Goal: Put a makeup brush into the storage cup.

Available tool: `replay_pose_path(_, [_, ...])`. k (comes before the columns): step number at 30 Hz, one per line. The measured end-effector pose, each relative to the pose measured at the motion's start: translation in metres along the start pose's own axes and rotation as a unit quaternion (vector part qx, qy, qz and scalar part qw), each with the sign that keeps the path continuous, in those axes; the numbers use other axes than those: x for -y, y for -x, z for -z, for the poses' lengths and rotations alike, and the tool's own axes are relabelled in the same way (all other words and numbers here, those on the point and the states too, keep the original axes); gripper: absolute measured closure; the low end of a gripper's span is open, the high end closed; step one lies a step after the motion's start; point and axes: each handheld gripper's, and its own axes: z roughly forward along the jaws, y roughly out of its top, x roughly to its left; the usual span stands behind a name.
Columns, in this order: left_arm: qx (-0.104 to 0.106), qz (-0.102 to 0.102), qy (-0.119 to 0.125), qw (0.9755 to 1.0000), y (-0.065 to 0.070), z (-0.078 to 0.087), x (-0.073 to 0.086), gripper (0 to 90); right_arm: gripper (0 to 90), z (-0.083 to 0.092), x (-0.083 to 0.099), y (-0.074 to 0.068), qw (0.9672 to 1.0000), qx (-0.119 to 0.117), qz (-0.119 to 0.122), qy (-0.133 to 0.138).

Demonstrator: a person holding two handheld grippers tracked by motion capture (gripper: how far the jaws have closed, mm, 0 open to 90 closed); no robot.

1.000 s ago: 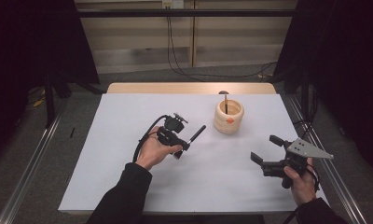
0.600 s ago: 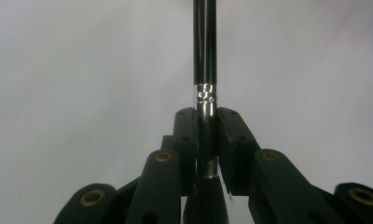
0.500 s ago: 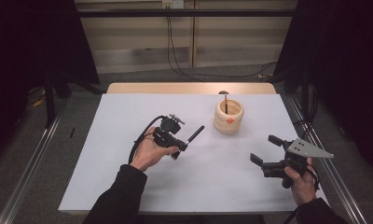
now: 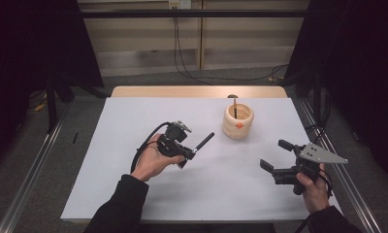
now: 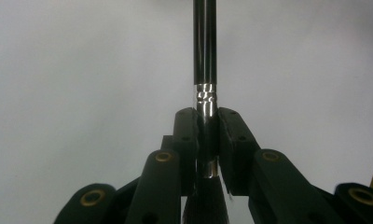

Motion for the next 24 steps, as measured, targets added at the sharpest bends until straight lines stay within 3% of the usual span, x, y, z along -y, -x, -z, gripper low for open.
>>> replay_pose_path(10, [0.003,-0.014,0.000,0.9999,0.005,0.003,0.001,78.2,3.5,-0.003,-0.004,-0.002,0.9994,-0.029,0.015,-0.012])
replay_pose_path(14, [0.005,-0.018,-0.001,0.9998,0.008,0.006,0.001,78.2,3.5,-0.004,-0.005,-0.003,0.9992,-0.027,0.026,-0.016])
replay_pose_path(21, [0.007,-0.028,0.000,0.9996,0.012,0.009,0.005,78.2,9.1,-0.007,-0.009,-0.005,0.9992,-0.017,0.027,-0.024])
replay_pose_path(23, [0.005,-0.025,0.001,0.9997,0.014,0.009,0.007,78.2,9.0,-0.008,-0.011,-0.006,0.9990,-0.031,0.023,-0.024])
replay_pose_path(24, [0.005,-0.041,-0.012,0.9991,0.013,0.010,0.007,78.2,9.3,-0.008,-0.012,-0.007,0.9991,-0.026,0.024,-0.022])
